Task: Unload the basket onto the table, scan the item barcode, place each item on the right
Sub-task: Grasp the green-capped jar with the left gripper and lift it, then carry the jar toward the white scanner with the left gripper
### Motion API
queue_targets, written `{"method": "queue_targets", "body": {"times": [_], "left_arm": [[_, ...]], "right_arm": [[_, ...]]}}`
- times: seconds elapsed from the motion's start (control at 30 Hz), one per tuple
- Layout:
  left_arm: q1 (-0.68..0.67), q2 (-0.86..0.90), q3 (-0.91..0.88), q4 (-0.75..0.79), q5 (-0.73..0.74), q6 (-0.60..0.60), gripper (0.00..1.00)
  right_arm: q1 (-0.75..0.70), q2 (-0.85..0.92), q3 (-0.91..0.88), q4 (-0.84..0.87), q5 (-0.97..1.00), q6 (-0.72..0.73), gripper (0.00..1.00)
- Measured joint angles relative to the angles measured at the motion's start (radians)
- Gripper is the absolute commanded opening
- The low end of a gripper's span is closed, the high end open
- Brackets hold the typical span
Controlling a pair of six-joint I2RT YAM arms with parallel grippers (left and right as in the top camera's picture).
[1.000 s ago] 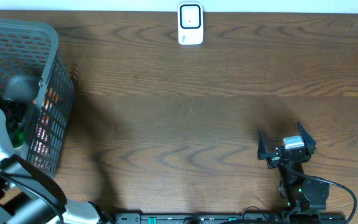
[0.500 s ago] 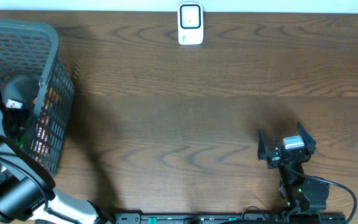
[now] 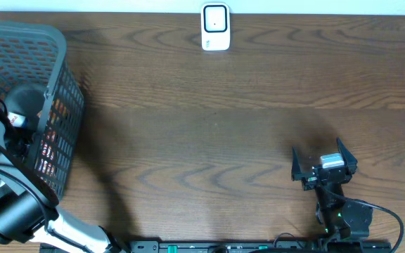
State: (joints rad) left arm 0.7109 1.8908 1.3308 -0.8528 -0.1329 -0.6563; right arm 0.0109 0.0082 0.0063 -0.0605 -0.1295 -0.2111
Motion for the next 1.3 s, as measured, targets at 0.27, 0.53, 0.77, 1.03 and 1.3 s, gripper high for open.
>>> {"method": "queue_targets", "body": {"times": [0.27,0.53,0.77,1.03,1.3], "left_arm": [[0.0,-0.002,0.0,-0.003,0.001,0.002,0.64],[0.0,-0.085,-0.002,-0.01,0.042,0.002,0.64],[0.0,-0.362,-0.006,-0.012,0.105,0.003,0.64],[-0.013,-0.729,-0.008,-0.02,0.341,0.002,0.64],[-0.186,-1.008,-0.008,-0.026,0.546,-0.022,0.64]], "right_arm": [[0.0,0.0,0.0,0.0,0.0,0.0,0.99],[0.0,0.0,0.0,0.0,0.0,0.0,0.99],[0.0,0.0,0.0,0.0,0.0,0.0,0.99],[0.0,0.0,0.0,0.0,0.001,0.0,0.99],[0.0,0.0,0.0,0.0,0.0,0.0,0.99]]}}
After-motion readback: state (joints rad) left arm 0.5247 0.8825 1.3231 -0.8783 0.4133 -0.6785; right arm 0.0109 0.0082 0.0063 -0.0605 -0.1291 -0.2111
